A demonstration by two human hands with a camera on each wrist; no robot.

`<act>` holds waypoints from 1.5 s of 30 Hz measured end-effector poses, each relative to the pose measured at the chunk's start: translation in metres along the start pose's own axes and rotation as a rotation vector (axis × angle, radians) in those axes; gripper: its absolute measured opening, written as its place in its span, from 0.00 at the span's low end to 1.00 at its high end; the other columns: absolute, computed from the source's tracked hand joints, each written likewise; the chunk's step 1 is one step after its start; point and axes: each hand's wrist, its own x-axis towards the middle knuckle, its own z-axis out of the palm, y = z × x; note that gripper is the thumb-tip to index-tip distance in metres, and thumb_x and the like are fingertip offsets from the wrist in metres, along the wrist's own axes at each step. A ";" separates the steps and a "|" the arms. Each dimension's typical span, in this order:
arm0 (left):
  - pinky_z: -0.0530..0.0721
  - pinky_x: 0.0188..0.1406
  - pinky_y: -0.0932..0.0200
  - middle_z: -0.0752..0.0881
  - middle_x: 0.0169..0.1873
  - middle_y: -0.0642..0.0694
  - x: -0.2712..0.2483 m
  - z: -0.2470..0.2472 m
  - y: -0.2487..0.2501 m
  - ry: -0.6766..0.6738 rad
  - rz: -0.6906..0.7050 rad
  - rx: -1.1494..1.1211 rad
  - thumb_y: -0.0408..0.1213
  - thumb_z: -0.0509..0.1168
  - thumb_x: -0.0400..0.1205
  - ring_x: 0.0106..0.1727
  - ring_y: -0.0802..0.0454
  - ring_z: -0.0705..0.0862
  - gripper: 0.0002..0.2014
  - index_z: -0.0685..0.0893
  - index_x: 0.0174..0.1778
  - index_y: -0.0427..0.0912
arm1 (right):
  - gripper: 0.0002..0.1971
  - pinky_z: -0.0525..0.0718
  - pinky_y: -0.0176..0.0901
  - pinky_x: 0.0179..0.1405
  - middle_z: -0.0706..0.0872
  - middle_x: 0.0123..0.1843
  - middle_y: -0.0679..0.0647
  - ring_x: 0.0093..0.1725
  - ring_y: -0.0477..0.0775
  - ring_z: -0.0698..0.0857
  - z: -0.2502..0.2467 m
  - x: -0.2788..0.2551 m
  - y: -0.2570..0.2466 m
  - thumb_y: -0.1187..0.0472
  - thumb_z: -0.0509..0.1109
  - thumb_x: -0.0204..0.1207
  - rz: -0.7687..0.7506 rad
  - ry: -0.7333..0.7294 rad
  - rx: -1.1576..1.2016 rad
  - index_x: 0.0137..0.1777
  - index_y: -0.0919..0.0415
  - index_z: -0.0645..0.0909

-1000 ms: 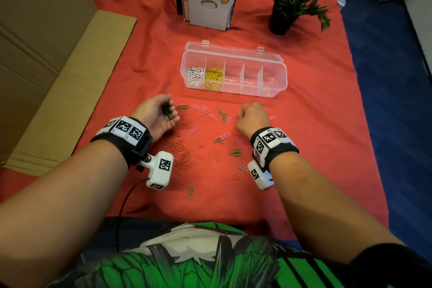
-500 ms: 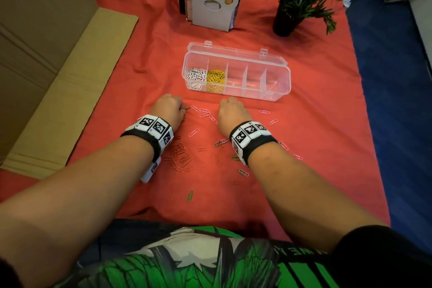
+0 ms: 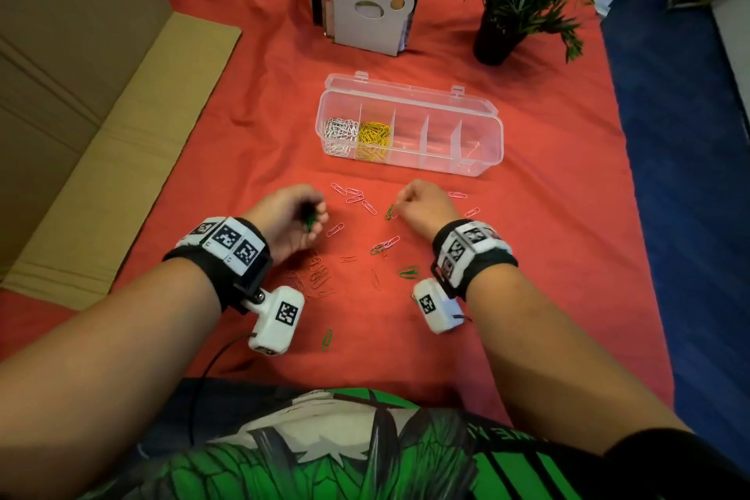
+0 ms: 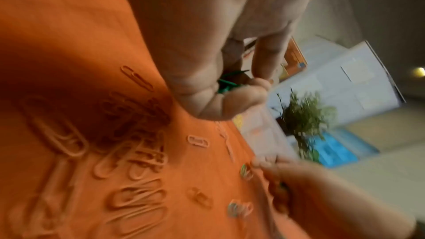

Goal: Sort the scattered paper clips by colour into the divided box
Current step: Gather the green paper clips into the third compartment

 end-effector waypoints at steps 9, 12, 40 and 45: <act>0.76 0.45 0.66 0.88 0.41 0.51 -0.019 0.004 -0.046 -0.432 0.199 1.362 0.41 0.78 0.65 0.41 0.58 0.82 0.14 0.89 0.46 0.51 | 0.16 0.78 0.55 0.60 0.76 0.61 0.64 0.61 0.67 0.77 0.021 -0.009 0.000 0.60 0.66 0.74 -0.223 0.096 -0.520 0.60 0.64 0.71; 0.72 0.46 0.68 0.85 0.50 0.48 -0.024 0.011 -0.054 -0.579 0.243 1.524 0.39 0.78 0.65 0.51 0.55 0.81 0.20 0.88 0.53 0.51 | 0.09 0.79 0.48 0.56 0.80 0.56 0.62 0.56 0.63 0.80 0.011 -0.007 -0.006 0.61 0.66 0.71 -0.117 -0.003 -0.325 0.50 0.61 0.75; 0.77 0.20 0.69 0.73 0.29 0.47 -0.004 0.059 -0.039 -0.036 0.091 0.140 0.25 0.49 0.80 0.25 0.57 0.75 0.14 0.77 0.37 0.43 | 0.11 0.78 0.57 0.53 0.74 0.60 0.62 0.62 0.64 0.74 0.031 -0.093 0.043 0.67 0.53 0.80 -0.293 0.090 -0.644 0.59 0.64 0.73; 0.70 0.17 0.68 0.75 0.21 0.49 0.010 0.063 -0.035 0.155 0.128 0.309 0.38 0.62 0.78 0.21 0.53 0.71 0.12 0.75 0.28 0.46 | 0.14 0.79 0.57 0.52 0.76 0.60 0.64 0.61 0.66 0.76 0.030 -0.093 0.041 0.68 0.47 0.80 -0.255 0.091 -0.663 0.60 0.65 0.71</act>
